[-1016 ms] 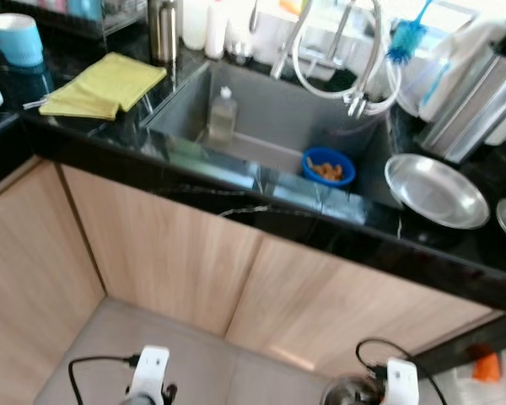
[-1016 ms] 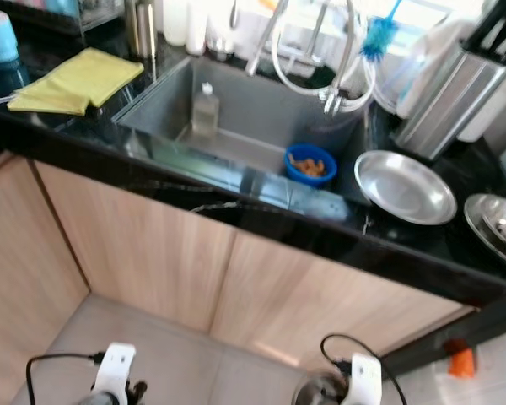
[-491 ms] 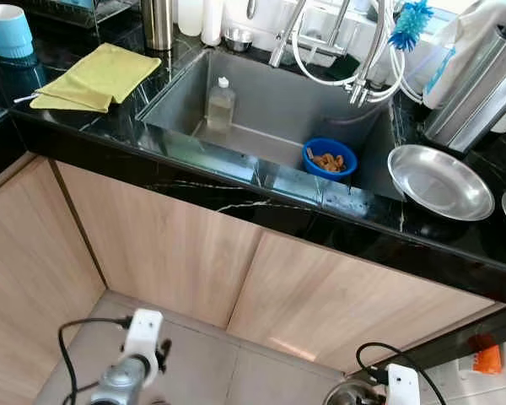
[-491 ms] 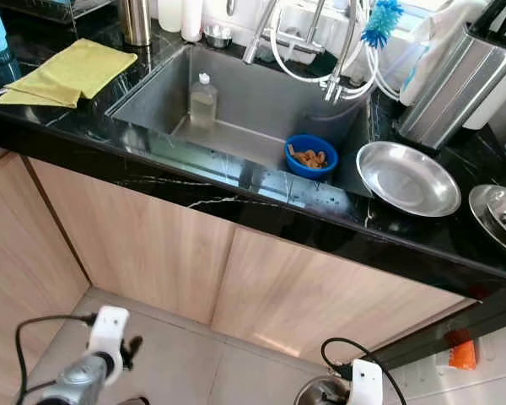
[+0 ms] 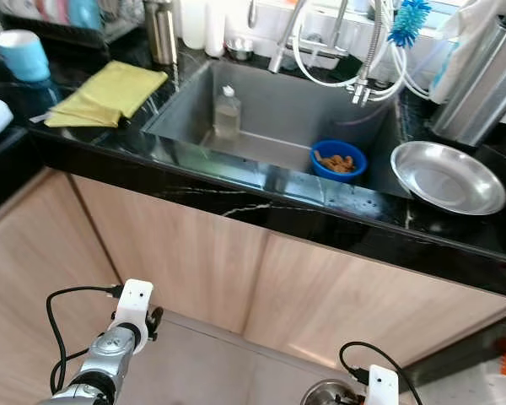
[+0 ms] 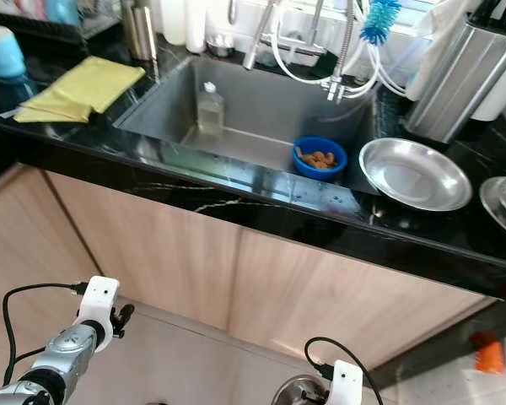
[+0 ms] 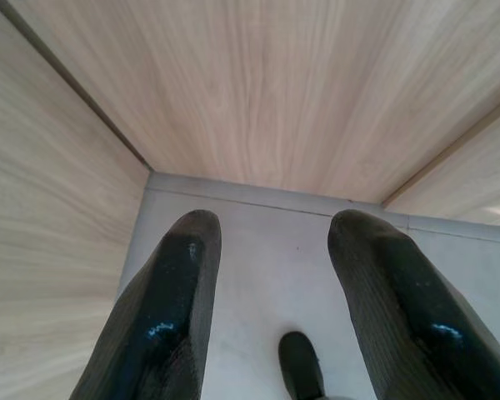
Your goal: Kitchen organization
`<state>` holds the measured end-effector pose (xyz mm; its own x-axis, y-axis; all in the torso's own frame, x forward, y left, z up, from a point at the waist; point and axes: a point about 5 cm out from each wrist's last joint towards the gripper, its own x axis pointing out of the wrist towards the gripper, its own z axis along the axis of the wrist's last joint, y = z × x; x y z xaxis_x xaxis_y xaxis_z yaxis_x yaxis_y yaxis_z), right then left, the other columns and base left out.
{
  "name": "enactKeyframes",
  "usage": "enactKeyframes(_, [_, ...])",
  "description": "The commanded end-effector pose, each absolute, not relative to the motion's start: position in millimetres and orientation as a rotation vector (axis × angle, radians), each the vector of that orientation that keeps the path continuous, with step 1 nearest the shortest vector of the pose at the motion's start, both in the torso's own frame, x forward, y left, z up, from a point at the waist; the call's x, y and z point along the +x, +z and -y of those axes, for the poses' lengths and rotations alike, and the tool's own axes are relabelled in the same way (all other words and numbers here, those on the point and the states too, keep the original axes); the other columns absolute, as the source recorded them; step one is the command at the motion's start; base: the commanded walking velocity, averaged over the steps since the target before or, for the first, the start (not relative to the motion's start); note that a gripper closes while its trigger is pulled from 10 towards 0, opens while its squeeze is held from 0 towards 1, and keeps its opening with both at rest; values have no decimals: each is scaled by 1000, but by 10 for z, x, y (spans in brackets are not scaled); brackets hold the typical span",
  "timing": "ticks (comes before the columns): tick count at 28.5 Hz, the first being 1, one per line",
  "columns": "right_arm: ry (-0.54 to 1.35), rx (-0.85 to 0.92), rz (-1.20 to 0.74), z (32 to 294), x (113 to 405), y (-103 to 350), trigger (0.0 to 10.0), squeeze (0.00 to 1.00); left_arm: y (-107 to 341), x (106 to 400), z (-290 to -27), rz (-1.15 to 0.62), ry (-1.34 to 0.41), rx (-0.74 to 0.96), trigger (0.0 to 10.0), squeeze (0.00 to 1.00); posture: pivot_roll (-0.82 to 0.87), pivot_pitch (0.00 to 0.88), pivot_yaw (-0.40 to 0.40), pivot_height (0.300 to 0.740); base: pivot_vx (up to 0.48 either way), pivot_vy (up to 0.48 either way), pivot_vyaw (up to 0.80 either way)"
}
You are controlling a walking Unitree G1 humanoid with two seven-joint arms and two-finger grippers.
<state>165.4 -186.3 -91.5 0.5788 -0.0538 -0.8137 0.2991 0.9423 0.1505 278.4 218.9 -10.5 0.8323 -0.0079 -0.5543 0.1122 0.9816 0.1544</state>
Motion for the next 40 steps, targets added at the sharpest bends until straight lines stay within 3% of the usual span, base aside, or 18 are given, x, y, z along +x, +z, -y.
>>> enactKeyframes(1, [-252, 295, -910, 1923, 1689, -891, 10000, 0, -156, 2749, -2138, -612, -84, 175, 10000, 0, 274, 10, -93, 740, 0, 0, 0])
enactKeyframes(7, [-262, 313, -902, 1886, 1734, -878, 10000, 0, -133, 2785, -2135, -623, -90, 189, 10000, 0, 249, 0, -91, 740, 0, 0, 0])
enactKeyframes(16, [-365, 337, -807, 2084, 1850, -783, 10000, 0, -122, 2856, -1915, -634, -176, 202, 10000, 0, 158, 0, -29, 740, 0, 0, 0])
enactKeyframes(34, [-445, 323, -778, 2258, 1586, -839, 10000, 0, -252, 2758, -1676, -692, -200, 131, 10000, 0, 30, 0, -41, 740, 0, 0, 0])
enactKeyframes(40, [-495, 335, -743, 2329, 1603, -809, 10000, 0, -194, 2837, -1459, -674, -297, 176, 10000, 0, -63, 0, 42, 740, 0, 0, 0])
